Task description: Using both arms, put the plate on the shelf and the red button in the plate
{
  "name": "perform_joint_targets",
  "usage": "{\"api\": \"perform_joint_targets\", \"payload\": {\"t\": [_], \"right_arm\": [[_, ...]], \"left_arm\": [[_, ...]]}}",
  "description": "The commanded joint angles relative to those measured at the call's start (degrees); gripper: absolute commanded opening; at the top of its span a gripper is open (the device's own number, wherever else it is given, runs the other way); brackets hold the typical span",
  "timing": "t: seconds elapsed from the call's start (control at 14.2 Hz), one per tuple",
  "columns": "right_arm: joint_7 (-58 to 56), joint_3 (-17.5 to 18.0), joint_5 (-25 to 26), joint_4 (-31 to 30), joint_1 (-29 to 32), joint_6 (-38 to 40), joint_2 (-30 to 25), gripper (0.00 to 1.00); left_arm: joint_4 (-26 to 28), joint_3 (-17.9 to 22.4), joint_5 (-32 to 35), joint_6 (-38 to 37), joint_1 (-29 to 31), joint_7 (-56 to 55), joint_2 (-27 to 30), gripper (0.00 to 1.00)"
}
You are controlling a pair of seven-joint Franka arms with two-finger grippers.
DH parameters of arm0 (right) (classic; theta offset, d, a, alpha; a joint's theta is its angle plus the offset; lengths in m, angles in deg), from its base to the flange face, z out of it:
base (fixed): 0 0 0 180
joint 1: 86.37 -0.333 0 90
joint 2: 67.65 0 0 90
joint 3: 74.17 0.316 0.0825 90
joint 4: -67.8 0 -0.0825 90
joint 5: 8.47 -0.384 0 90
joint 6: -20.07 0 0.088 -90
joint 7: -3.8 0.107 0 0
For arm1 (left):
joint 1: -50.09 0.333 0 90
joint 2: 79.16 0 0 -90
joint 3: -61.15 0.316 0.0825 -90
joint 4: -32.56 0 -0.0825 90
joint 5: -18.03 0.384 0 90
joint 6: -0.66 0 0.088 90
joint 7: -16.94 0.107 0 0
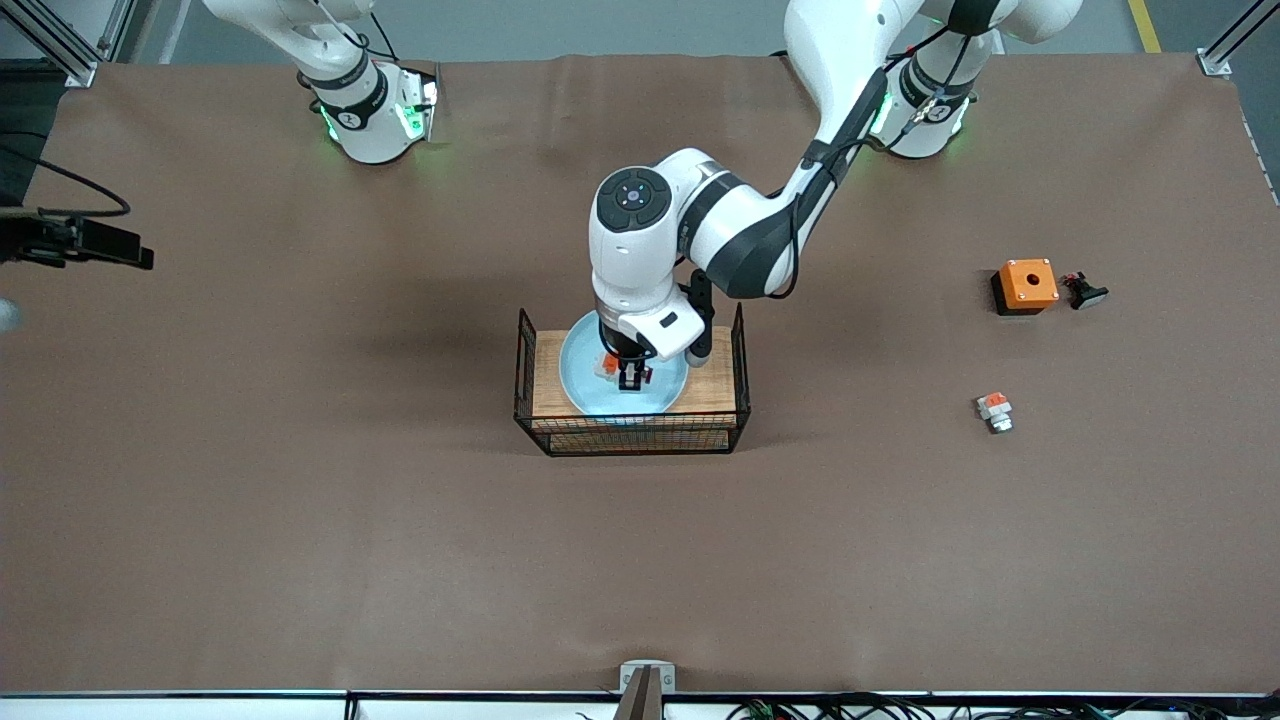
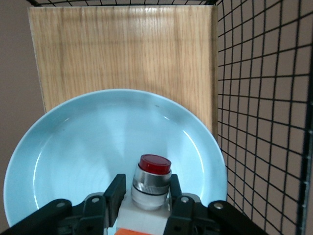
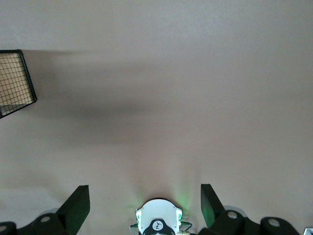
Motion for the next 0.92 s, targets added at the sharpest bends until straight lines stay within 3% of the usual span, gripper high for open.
{"api": "perform_joint_targets", "payload": {"t": [0.0, 0.14, 0.35, 0.42, 0.85], "right_arm": [[-0.33, 0.8, 0.14, -6.43, 1.13, -4.38, -5.74, 1.0], [-0.33, 0.8, 0.23, -11.87, 1.22, -8.42, -9.61, 1.0], [-0.33, 0.98, 0.23, -18.82, 0.87, -13.61, -15.06, 1.0], [-0.33, 0.98, 0.23, -19.97, 0.78, -14.5, -15.95, 1.0], [-0.85, 1.24, 1.72, -20.43, 1.04, -14.94, -16.66, 1.0]], "left_arm": [[-1.76, 0.76, -0.21, 0.17, -1.0, -0.24, -1.71, 0.2], [-1.76, 0.85, -0.21, 0.26, -1.18, -0.24, -1.63, 0.25], [-1.76, 0.94, -0.21, 0.26, -1.09, 0.38, -1.01, 0.87], [-1.76, 0.94, -0.21, 0.17, -1.0, 0.29, -0.75, 0.98], [-1.41, 0.58, -1.26, -1.67, 1.63, 1.78, 5.4, 0.99]]}}
